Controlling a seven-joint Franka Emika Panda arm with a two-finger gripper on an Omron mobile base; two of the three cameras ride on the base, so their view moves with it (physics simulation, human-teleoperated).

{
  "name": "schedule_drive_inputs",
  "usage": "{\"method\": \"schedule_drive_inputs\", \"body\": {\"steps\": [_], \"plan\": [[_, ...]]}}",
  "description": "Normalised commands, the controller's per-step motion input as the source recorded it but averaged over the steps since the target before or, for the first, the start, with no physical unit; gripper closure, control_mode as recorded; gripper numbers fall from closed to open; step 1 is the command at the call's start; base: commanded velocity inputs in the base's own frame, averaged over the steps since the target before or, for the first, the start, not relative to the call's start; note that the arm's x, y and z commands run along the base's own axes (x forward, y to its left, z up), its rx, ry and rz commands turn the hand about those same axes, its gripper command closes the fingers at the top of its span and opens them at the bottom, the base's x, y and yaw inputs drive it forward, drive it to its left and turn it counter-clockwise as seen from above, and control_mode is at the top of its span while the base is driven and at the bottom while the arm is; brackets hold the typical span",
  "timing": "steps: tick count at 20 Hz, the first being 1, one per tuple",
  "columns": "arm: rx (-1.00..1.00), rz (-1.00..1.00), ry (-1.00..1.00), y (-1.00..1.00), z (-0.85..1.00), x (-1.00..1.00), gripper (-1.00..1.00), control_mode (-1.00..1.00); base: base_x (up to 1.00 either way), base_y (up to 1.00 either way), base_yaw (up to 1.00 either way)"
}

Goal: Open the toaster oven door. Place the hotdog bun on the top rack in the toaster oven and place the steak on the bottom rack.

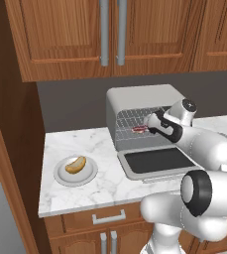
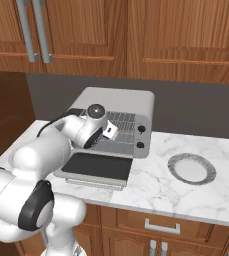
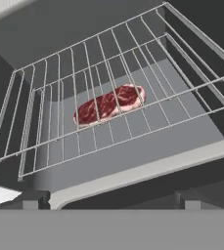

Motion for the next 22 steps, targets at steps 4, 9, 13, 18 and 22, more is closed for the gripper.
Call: {"method": "schedule_drive_inputs", "body": {"steps": [4, 9, 13, 18, 22], "plan": [[0.06, 0.0, -0.07, 0.0, -0.01, 0.04, -1.0, -1.0, 0.0, 0.0, 0.0], [0.04, 0.0, -0.09, 0.0, -0.09, 0.06, -1.0, -1.0, 0.0, 0.0, 0.0], [0.03, 0.0, -0.03, -0.01, -0.09, 0.15, -1.0, -1.0, 0.0, 0.0, 0.0], [0.06, 0.01, 0.0, 0.0, -0.06, 0.17, -1.0, -1.0, 0.0, 0.0, 0.0], [0.03, 0.0, 0.0, 0.0, -0.02, 0.2, -1.0, -1.0, 0.0, 0.0, 0.0]]}}
